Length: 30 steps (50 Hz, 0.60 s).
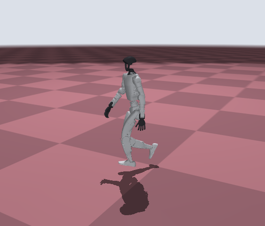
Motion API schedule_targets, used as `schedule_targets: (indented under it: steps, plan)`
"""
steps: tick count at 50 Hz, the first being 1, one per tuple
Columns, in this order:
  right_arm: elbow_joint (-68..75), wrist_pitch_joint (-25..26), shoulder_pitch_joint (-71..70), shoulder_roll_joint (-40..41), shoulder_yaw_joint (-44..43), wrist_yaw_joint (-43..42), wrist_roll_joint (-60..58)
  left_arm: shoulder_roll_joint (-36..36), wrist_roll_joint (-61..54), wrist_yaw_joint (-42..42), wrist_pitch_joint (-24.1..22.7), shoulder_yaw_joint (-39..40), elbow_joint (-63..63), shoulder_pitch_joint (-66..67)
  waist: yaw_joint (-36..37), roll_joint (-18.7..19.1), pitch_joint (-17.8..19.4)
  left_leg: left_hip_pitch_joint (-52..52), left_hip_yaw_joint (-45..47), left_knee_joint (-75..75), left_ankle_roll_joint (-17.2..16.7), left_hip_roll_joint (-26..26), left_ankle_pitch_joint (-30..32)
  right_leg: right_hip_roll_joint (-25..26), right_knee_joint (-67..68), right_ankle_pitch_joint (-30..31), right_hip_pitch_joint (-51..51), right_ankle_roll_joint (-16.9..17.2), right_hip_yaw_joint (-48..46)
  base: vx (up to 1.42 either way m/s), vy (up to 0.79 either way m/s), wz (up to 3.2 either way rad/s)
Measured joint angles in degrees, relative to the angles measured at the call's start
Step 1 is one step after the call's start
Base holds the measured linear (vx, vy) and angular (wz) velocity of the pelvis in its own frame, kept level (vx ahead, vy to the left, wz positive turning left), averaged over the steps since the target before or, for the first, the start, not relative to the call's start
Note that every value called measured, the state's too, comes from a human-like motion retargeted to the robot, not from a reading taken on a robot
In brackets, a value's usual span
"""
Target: Walk
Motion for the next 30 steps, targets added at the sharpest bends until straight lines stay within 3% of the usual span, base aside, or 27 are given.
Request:
schedule_targets:
  steps: [3, 5, 8, 10, 15, 16, 20, 22, 25, 26, 27, 30]
  plan:
    - [-1.68, -0.42, -0.53, -0.95, -0.85, -1.46, 1.17, 1.51, 2.08, 0.92, 0.14, -1.61, -2.79, -1.68, -2.73, -0.15, 0.35, 6.58, -2.28, -2.61, 1.40, -0.94, -2.84, -3.49, 11.79, -0.81, -9.21, -1.78, -0.48, 0.69, -0.02, 0.17]
    - [-2.28, -0.87, 0.40, -1.26, -1.78, -3.28, 2.02, 2.11, 3.19, 2.51, 0.01, -2.49, -4.45, -2.77, -5.09, -0.19, 0.22, 10.17, -3.25, -2.18, 1.94, -1.83, -5.60, -7.08, 16.05, -7.47, -15.55, -4.68, -0.75, 0.72, -0.02, 0.09]
    - [-2.34, -1.36, 1.24, -2.43, -4.63, -5.91, 4.63, 3.80, 2.91, 5.55, -0.12, -1.96, -7.66, -7.60, -6.99, 2.69, 1.46, 23.32, -8.63, -14.01, 1.44, 1.03, -4.87, -7.42, 9.93, -12.34, -23.65, -8.21, -2.87, 0.77, -0.07, -0.05]
    - [-1.31, -1.48, 2.75, -2.71, -6.63, -7.17, 6.24, 4.71, 1.94, 7.49, -0.95, -1.39, -10.09, -10.52, -8.34, 4.33, 2.17, 29.87, -11.18, -18.34, 1.02, 2.80, -5.29, -6.23, 1.98, -13.65, -27.23, -8.25, -4.08, 0.80, -0.11, 0.08]
    - [4.77, -1.04, 6.80, -3.35, -10.82, -9.15, 8.60, 7.42, 0.86, 10.77, -3.78, -0.42, -16.42, -16.89, -9.35, 8.99, 2.08, 42.32, -14.83, -28.48, -1.03, 9.05, -4.76, 2.67, -28.26, -9.54, -29.52, -3.49, -5.33, 0.80, -0.14, -0.07]
    - [5.96, -0.68, 7.96, -3.40, -11.35, -9.30, 8.60, 7.50, 0.74, 11.17, -4.18, -0.10, -17.30, -17.41, -9.53, 8.80, 1.69, 43.22, -14.89, -27.21, -1.32, 8.38, -5.26, 3.28, -29.42, -9.61, -30.12, -3.14, -4.55, 0.76, -0.13, -0.11]
    - [10.94, 0.93, 12.28, -3.02, -13.23, -9.28, 8.38, 7.02, -0.40, 11.60, -4.60, 1.15, -19.19, -17.48, -9.57, 8.98, 0.23, 45.36, -15.02, -16.15, -3.59, 7.42, -6.91, 6.13, -25.83, -8.67, -28.57, -5.35, -3.14, 0.78, -0.12, -0.05]
    - [13.76, 1.82, 14.20, -3.00, -13.90, -8.48, 7.75, 6.55, -1.53, 10.18, -4.01, 1.10, -18.46, -15.86, -10.13, 12.71, 2.54, 43.68, -13.93, 3.46, -8.82, 11.19, -7.50, 10.38, -22.32, -10.69, -23.01, -8.85, -6.45, 0.76, -0.11, 0.17]
    - [15.62, 2.49, 15.90, -2.88, -14.06, -7.47, 6.82, 4.42, -0.29, 7.76, -3.14, 0.17, -15.17, -13.63, -9.41, 19.88, 5.75, 36.71, -13.62, 30.42, -19.53, 16.64, 2.19, 18.25, -21.19, -14.52, -17.05, -14.74, -10.76, 0.69, -0.07, -0.03]
    - [15.92, 2.51, 16.01, -3.11, -14.00, -7.16, 6.26, 3.63, 0.87, 6.63, -2.84, -0.37, -13.58, -13.15, -8.77, 21.11, 6.11, 33.57, -13.19, 35.87, -21.12, 17.52, 4.57, 19.65, -22.08, -15.67, -15.21, -15.93, -10.73, 0.71, -0.05, -0.18]
    - [16.16, 2.50, 16.09, -3.30, -13.89, -6.89, 5.66, 2.90, 2.05, 5.49, -2.55, -0.92, -11.97, -12.58, -8.08, 22.02, 6.41, 30.30, -12.64, 40.78, -22.04, 18.34, 5.95, 20.75, -22.96, -16.84, -13.30, -16.88, -10.54, 0.73, -0.05, -0.20]
    - [16.24, 2.21, 15.98, -3.47, -13.34, -6.39, 3.82, 1.25, 5.59, 2.05, -1.80, -2.25, -7.07, -9.83, -5.52, 22.29, 6.84, 19.53, -10.63, 49.24, -19.50, 20.63, 1.90, 21.81, -26.31, -20.07, -6.49, -17.71, -8.65, 0.74, -0.06, -0.23]
